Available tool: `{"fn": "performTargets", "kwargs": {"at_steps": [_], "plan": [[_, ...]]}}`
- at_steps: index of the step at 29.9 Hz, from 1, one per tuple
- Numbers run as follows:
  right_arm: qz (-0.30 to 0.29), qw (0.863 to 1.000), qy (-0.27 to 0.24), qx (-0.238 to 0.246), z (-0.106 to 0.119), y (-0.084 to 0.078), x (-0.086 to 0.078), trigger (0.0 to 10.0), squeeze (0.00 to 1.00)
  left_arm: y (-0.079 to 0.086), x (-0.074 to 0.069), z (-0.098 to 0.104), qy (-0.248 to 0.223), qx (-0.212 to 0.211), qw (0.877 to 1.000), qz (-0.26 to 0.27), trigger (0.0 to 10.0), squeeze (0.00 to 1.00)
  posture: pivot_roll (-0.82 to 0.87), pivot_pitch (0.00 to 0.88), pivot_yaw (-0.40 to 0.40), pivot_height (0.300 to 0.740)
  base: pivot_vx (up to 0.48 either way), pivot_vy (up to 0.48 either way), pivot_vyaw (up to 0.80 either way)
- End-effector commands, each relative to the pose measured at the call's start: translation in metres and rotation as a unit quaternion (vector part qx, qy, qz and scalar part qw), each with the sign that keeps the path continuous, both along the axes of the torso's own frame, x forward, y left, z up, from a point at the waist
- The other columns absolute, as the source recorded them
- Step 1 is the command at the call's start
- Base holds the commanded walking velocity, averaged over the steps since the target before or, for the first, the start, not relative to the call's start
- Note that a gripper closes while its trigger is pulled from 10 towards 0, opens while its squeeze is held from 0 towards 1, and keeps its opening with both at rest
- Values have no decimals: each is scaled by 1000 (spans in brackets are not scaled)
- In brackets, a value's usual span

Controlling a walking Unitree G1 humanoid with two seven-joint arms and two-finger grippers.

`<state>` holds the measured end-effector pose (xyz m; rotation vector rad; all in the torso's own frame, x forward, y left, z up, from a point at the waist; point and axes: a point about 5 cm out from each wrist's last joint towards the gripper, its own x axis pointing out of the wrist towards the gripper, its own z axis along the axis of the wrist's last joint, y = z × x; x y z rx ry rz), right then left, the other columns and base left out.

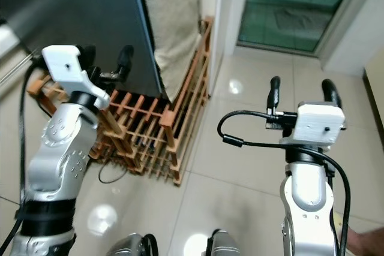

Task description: Restocking fridge

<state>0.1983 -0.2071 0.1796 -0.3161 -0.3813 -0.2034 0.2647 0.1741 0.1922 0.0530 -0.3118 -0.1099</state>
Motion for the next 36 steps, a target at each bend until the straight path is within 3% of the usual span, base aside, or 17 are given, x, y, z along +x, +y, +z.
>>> {"fn": "performTargets", "kwargs": {"at_steps": [1,2,4,7,9,10,16,21,27,36], "plan": [[-9,1000,18,-11,-12,-9,-7,10000,267,20,-6,-18,39,2,998,50,10000,0,-143,7,62,732,0,0,0],[-9,1000,18,-11,-12,-9,-7,10000,267,20,-6,-18,39,2,998,50,10000,0,-143,7,62,732,0,0,0],[-9,999,29,-19,-28,-11,2,10000,239,15,7,-24,47,-22,994,93,10000,0,-144,10,47,732,0,0,0],[-62,996,32,63,-34,-25,22,10000,220,6,26,-11,12,-57,991,122,10000,0,-129,10,26,732,0,0,0],[-66,993,28,91,-32,-24,30,10000,220,1,32,-3,-8,-67,990,123,10000,0,-133,7,22,732,0,0,0],[-54,992,17,111,-27,-18,38,10000,224,-8,37,11,-54,-70,989,115,10000,0,-134,9,22,732,0,0,0],[-56,993,-10,102,-22,-24,44,10000,220,-23,41,5,-45,-80,993,76,10000,0,-150,18,26,732,0,0,0],[-42,996,-27,70,-8,-20,50,10000,212,-38,43,5,-39,-69,996,35,10000,0,-164,24,35,732,0,0,0],[-24,998,-27,56,-7,-11,53,10000,212,-49,43,5,-38,-62,997,6,10000,0,-161,30,35,732,67,0,0],[-13,998,-12,54,-11,-7,58,10000,212,-45,50,-9,6,-75,997,20,10000,0,-172,27,33,732,461,0,0]]}}
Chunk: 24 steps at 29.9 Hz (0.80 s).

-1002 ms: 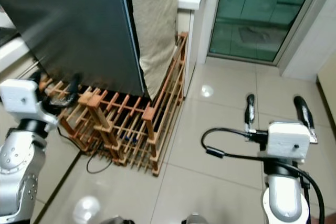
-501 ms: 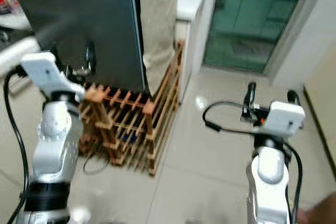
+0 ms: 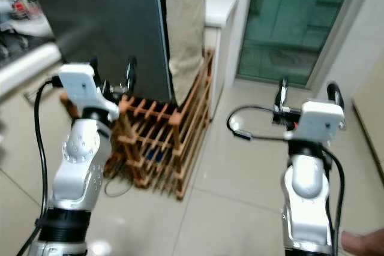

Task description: Restocking fridge

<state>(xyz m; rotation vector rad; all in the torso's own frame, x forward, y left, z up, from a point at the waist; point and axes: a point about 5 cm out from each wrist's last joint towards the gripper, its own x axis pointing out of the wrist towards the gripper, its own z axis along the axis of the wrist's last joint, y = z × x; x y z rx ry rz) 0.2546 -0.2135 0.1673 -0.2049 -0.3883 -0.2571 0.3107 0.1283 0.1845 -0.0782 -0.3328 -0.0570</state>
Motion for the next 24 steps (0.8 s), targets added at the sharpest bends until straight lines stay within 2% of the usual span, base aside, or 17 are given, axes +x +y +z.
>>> {"fn": "performTargets", "kwargs": {"at_steps": [1,20,24], "plan": [[2,1000,3,-4,0,-1,2,10000,212,1,5,-3,18,-10,1000,6,10000,0,-172,27,34,732,458,0,0],[19,1000,8,-4,0,6,6,10000,212,-5,2,1,6,5,1000,-16,10000,0,-166,38,34,732,473,0,0],[19,1000,10,-6,-1,5,5,10000,216,-9,0,5,3,-1,999,-36,10000,0,-169,41,36,732,101,0,0]]}}
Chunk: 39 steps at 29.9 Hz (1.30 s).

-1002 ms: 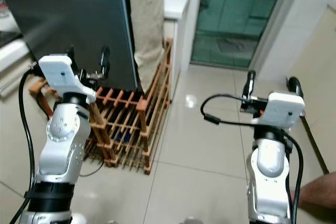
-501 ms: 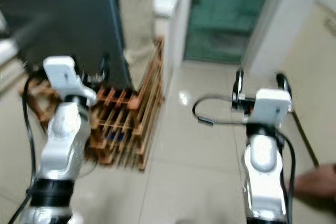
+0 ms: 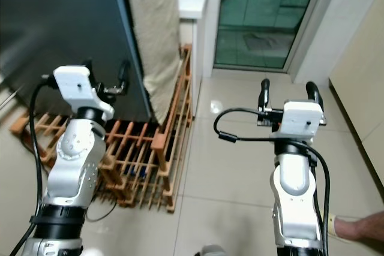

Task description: Restocking fridge

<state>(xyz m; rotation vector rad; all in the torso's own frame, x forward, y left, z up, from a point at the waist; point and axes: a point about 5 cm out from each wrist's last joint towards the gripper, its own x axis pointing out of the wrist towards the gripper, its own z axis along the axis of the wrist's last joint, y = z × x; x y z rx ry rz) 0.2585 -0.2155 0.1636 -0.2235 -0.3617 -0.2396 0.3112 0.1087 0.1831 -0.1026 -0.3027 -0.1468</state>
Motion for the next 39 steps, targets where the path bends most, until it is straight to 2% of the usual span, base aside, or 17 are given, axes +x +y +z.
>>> {"fn": "performTargets", "kwargs": {"at_steps": [1,5,11,15,26,29,35,37,39], "plan": [[13,1000,-5,3,2,7,1,10000,216,10,0,6,-10,2,1000,10,10000,0,-169,41,36,732,0,0,0],[14,1000,-2,2,1,8,1,10000,216,12,0,10,1,-8,1000,-2,10000,0,-164,49,40,732,0,0,0],[17,1000,4,4,-2,11,1,10000,220,4,2,5,36,-11,999,-20,10000,0,-166,51,46,732,0,0,0],[18,1000,4,4,-2,11,1,10000,220,4,2,4,43,-7,999,-23,10000,0,-166,51,46,732,0,0,0],[15,1000,5,4,-3,11,0,10000,216,5,15,1,75,2,997,11,10000,0,-173,49,54,732,70,-440,0],[16,1000,5,4,-3,12,0,10000,216,6,21,1,88,1,996,30,10000,0,-175,50,55,732,0,0,0],[16,1000,7,3,-3,12,-2,10000,220,9,24,2,88,3,995,38,10000,0,-181,57,58,732,0,0,0],[14,1000,5,2,-3,12,-3,10000,216,9,23,3,79,4,996,37,10000,0,-181,58,60,732,0,0,0],[12,1000,-10,1,3,12,-6,10000,216,10,17,10,46,-18,999,9,10000,0,-185,56,65,732,0,0,0]]}}
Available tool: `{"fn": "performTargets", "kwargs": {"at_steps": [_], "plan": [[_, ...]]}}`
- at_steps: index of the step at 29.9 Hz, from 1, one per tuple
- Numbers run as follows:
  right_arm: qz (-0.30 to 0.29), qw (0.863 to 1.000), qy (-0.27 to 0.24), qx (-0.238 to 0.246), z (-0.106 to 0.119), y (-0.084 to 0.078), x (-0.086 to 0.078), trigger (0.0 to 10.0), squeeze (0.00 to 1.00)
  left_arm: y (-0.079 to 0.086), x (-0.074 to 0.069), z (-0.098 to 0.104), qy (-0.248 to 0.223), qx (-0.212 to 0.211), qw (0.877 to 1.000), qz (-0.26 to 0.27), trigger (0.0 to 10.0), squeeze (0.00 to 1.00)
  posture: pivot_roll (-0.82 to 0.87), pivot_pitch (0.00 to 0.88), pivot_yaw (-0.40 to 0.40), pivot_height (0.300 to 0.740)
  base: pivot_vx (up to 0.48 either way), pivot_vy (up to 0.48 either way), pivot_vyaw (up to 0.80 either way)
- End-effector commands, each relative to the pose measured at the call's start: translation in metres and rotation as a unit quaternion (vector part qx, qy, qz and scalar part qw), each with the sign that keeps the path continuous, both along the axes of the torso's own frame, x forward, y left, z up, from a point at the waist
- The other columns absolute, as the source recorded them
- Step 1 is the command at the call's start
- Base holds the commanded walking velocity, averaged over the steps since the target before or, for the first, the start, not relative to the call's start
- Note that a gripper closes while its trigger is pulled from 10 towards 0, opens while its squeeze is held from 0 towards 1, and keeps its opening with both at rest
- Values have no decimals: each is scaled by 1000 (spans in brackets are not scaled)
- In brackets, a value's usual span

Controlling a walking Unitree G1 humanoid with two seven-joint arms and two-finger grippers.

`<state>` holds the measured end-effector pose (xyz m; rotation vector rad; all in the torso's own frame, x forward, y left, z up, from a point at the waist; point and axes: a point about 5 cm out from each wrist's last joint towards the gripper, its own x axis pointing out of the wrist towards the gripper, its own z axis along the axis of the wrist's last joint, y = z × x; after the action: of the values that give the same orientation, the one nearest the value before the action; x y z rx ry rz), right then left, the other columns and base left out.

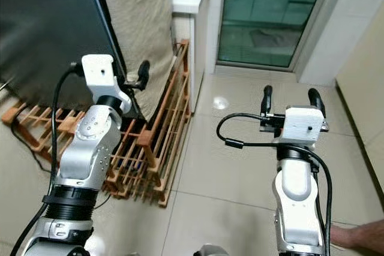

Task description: Restocking fridge

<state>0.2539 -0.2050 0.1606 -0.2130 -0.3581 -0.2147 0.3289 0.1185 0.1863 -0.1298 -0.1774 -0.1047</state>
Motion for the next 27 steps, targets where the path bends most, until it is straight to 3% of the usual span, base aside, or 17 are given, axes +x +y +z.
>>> {"fn": "performTargets", "kwargs": {"at_steps": [1,5,8,13,23,27], "plan": [[-12,999,-43,6,18,-3,-10,10000,216,14,-16,14,-68,2,998,-7,10000,0,-187,59,66,732,0,0,0],[-11,999,-52,-10,23,-5,-23,10000,220,37,-37,9,-76,23,996,35,10000,0,-179,68,57,732,0,0,0],[-18,999,-37,2,16,-7,-21,10000,224,36,-37,6,-67,21,997,41,10000,0,-174,69,48,732,0,0,0],[-8,999,-33,-2,16,-2,-9,10000,224,13,-30,20,-91,3,996,3,10000,0,-177,63,46,732,213,0,0],[6,999,-35,-12,21,1,-5,10000,220,20,-33,19,-80,-17,996,35,10000,0,-178,67,37,732,460,0,0],[8,999,-31,-14,20,1,-5,10000,220,22,-32,18,-75,-15,996,43,10000,0,-178,69,35,732,0,0,0]]}}
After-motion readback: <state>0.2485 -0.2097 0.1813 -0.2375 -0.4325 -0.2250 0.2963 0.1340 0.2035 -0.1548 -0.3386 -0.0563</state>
